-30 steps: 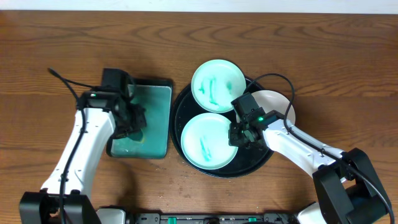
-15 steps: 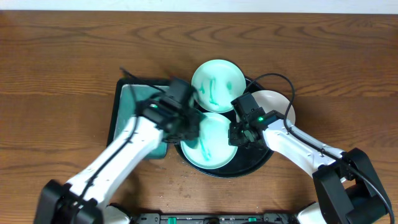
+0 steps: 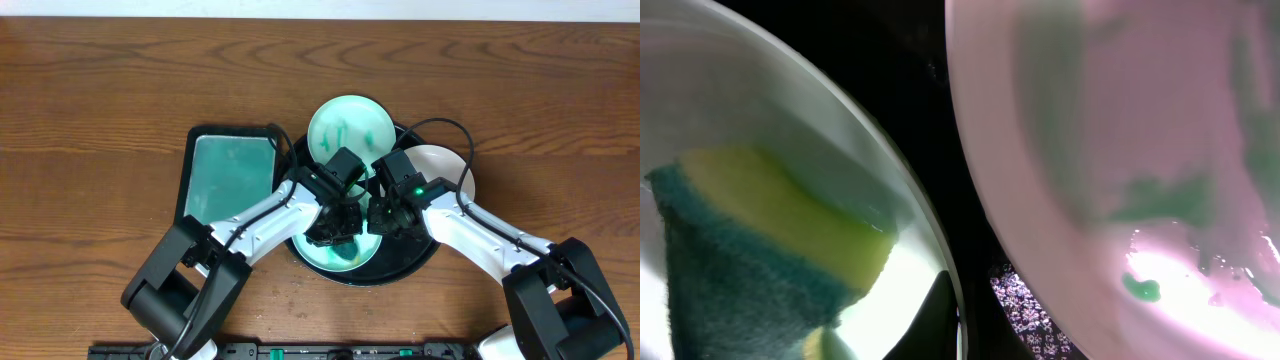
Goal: Clean dirty plates on tray and stack at the side
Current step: 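Scrub the white plate with the sponge while the right gripper holds it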
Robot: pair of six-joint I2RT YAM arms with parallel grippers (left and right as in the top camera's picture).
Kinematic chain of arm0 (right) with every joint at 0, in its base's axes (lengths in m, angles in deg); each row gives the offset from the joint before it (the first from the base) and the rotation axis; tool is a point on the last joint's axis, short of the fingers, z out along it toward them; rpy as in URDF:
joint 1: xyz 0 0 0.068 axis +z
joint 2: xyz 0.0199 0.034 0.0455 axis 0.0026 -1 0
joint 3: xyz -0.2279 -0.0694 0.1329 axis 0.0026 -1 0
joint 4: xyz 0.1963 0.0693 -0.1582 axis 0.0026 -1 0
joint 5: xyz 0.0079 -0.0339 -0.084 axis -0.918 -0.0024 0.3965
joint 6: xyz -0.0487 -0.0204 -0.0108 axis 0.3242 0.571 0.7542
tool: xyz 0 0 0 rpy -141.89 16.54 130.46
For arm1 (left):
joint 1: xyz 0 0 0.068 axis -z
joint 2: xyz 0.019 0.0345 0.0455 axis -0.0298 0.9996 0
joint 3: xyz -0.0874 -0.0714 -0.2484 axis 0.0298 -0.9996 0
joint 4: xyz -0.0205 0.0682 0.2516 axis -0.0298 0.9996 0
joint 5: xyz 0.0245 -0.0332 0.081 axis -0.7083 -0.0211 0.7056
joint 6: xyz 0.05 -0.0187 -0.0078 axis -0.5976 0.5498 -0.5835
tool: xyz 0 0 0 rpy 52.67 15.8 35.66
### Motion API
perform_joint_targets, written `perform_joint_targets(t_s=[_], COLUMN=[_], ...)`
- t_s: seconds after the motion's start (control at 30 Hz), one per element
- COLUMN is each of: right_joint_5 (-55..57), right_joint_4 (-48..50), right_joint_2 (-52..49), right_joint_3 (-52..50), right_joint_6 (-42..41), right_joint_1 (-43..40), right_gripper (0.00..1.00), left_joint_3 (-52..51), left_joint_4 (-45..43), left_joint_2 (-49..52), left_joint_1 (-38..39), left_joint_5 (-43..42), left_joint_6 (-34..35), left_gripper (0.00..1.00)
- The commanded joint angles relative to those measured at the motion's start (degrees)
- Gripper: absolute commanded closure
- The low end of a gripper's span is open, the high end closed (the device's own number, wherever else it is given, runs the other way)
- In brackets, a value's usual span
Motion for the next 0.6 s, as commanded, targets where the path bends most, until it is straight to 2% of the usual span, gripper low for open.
perform_joint_targets(t_s=[0.0,0.07,0.3,0.4,0.57], right_joint_5=[1.36,1.33,1.36,1.36,1.36], right_joint_4=[0.37,0.39,0.42,0.39,0.17], right_joint_2=[0.0,0.0,0.0,0.0,0.0], right_joint_3=[0.04,0.04,0.04,0.04,0.04], right_joint_6=[-1.53,-1.86,-1.84,-1.84,-1.84], right_joint_1=[-0.57,-0.57,-0.57,-0.57,-0.57], right_gripper=[0.99,0.99,0.99,0.99,0.99], left_joint_3=[-1.14,-0.72,4.02,5.18,4.02], left_joint_4=[6.03,10.54,18.93,16.44,6.43], left_joint_2=[2.67,2.64,2.6,2.6,3.1], left_joint_1=[-1.09,-1.77,-3.96,-3.85,-3.78], left_joint_5=[12.92,21.27,36.61,32.5,10.56], left_joint_6=[2.56,2.51,-1.97,-5.05,-6.27], left_gripper=[0.93,0.93,0.93,0.93,0.93])
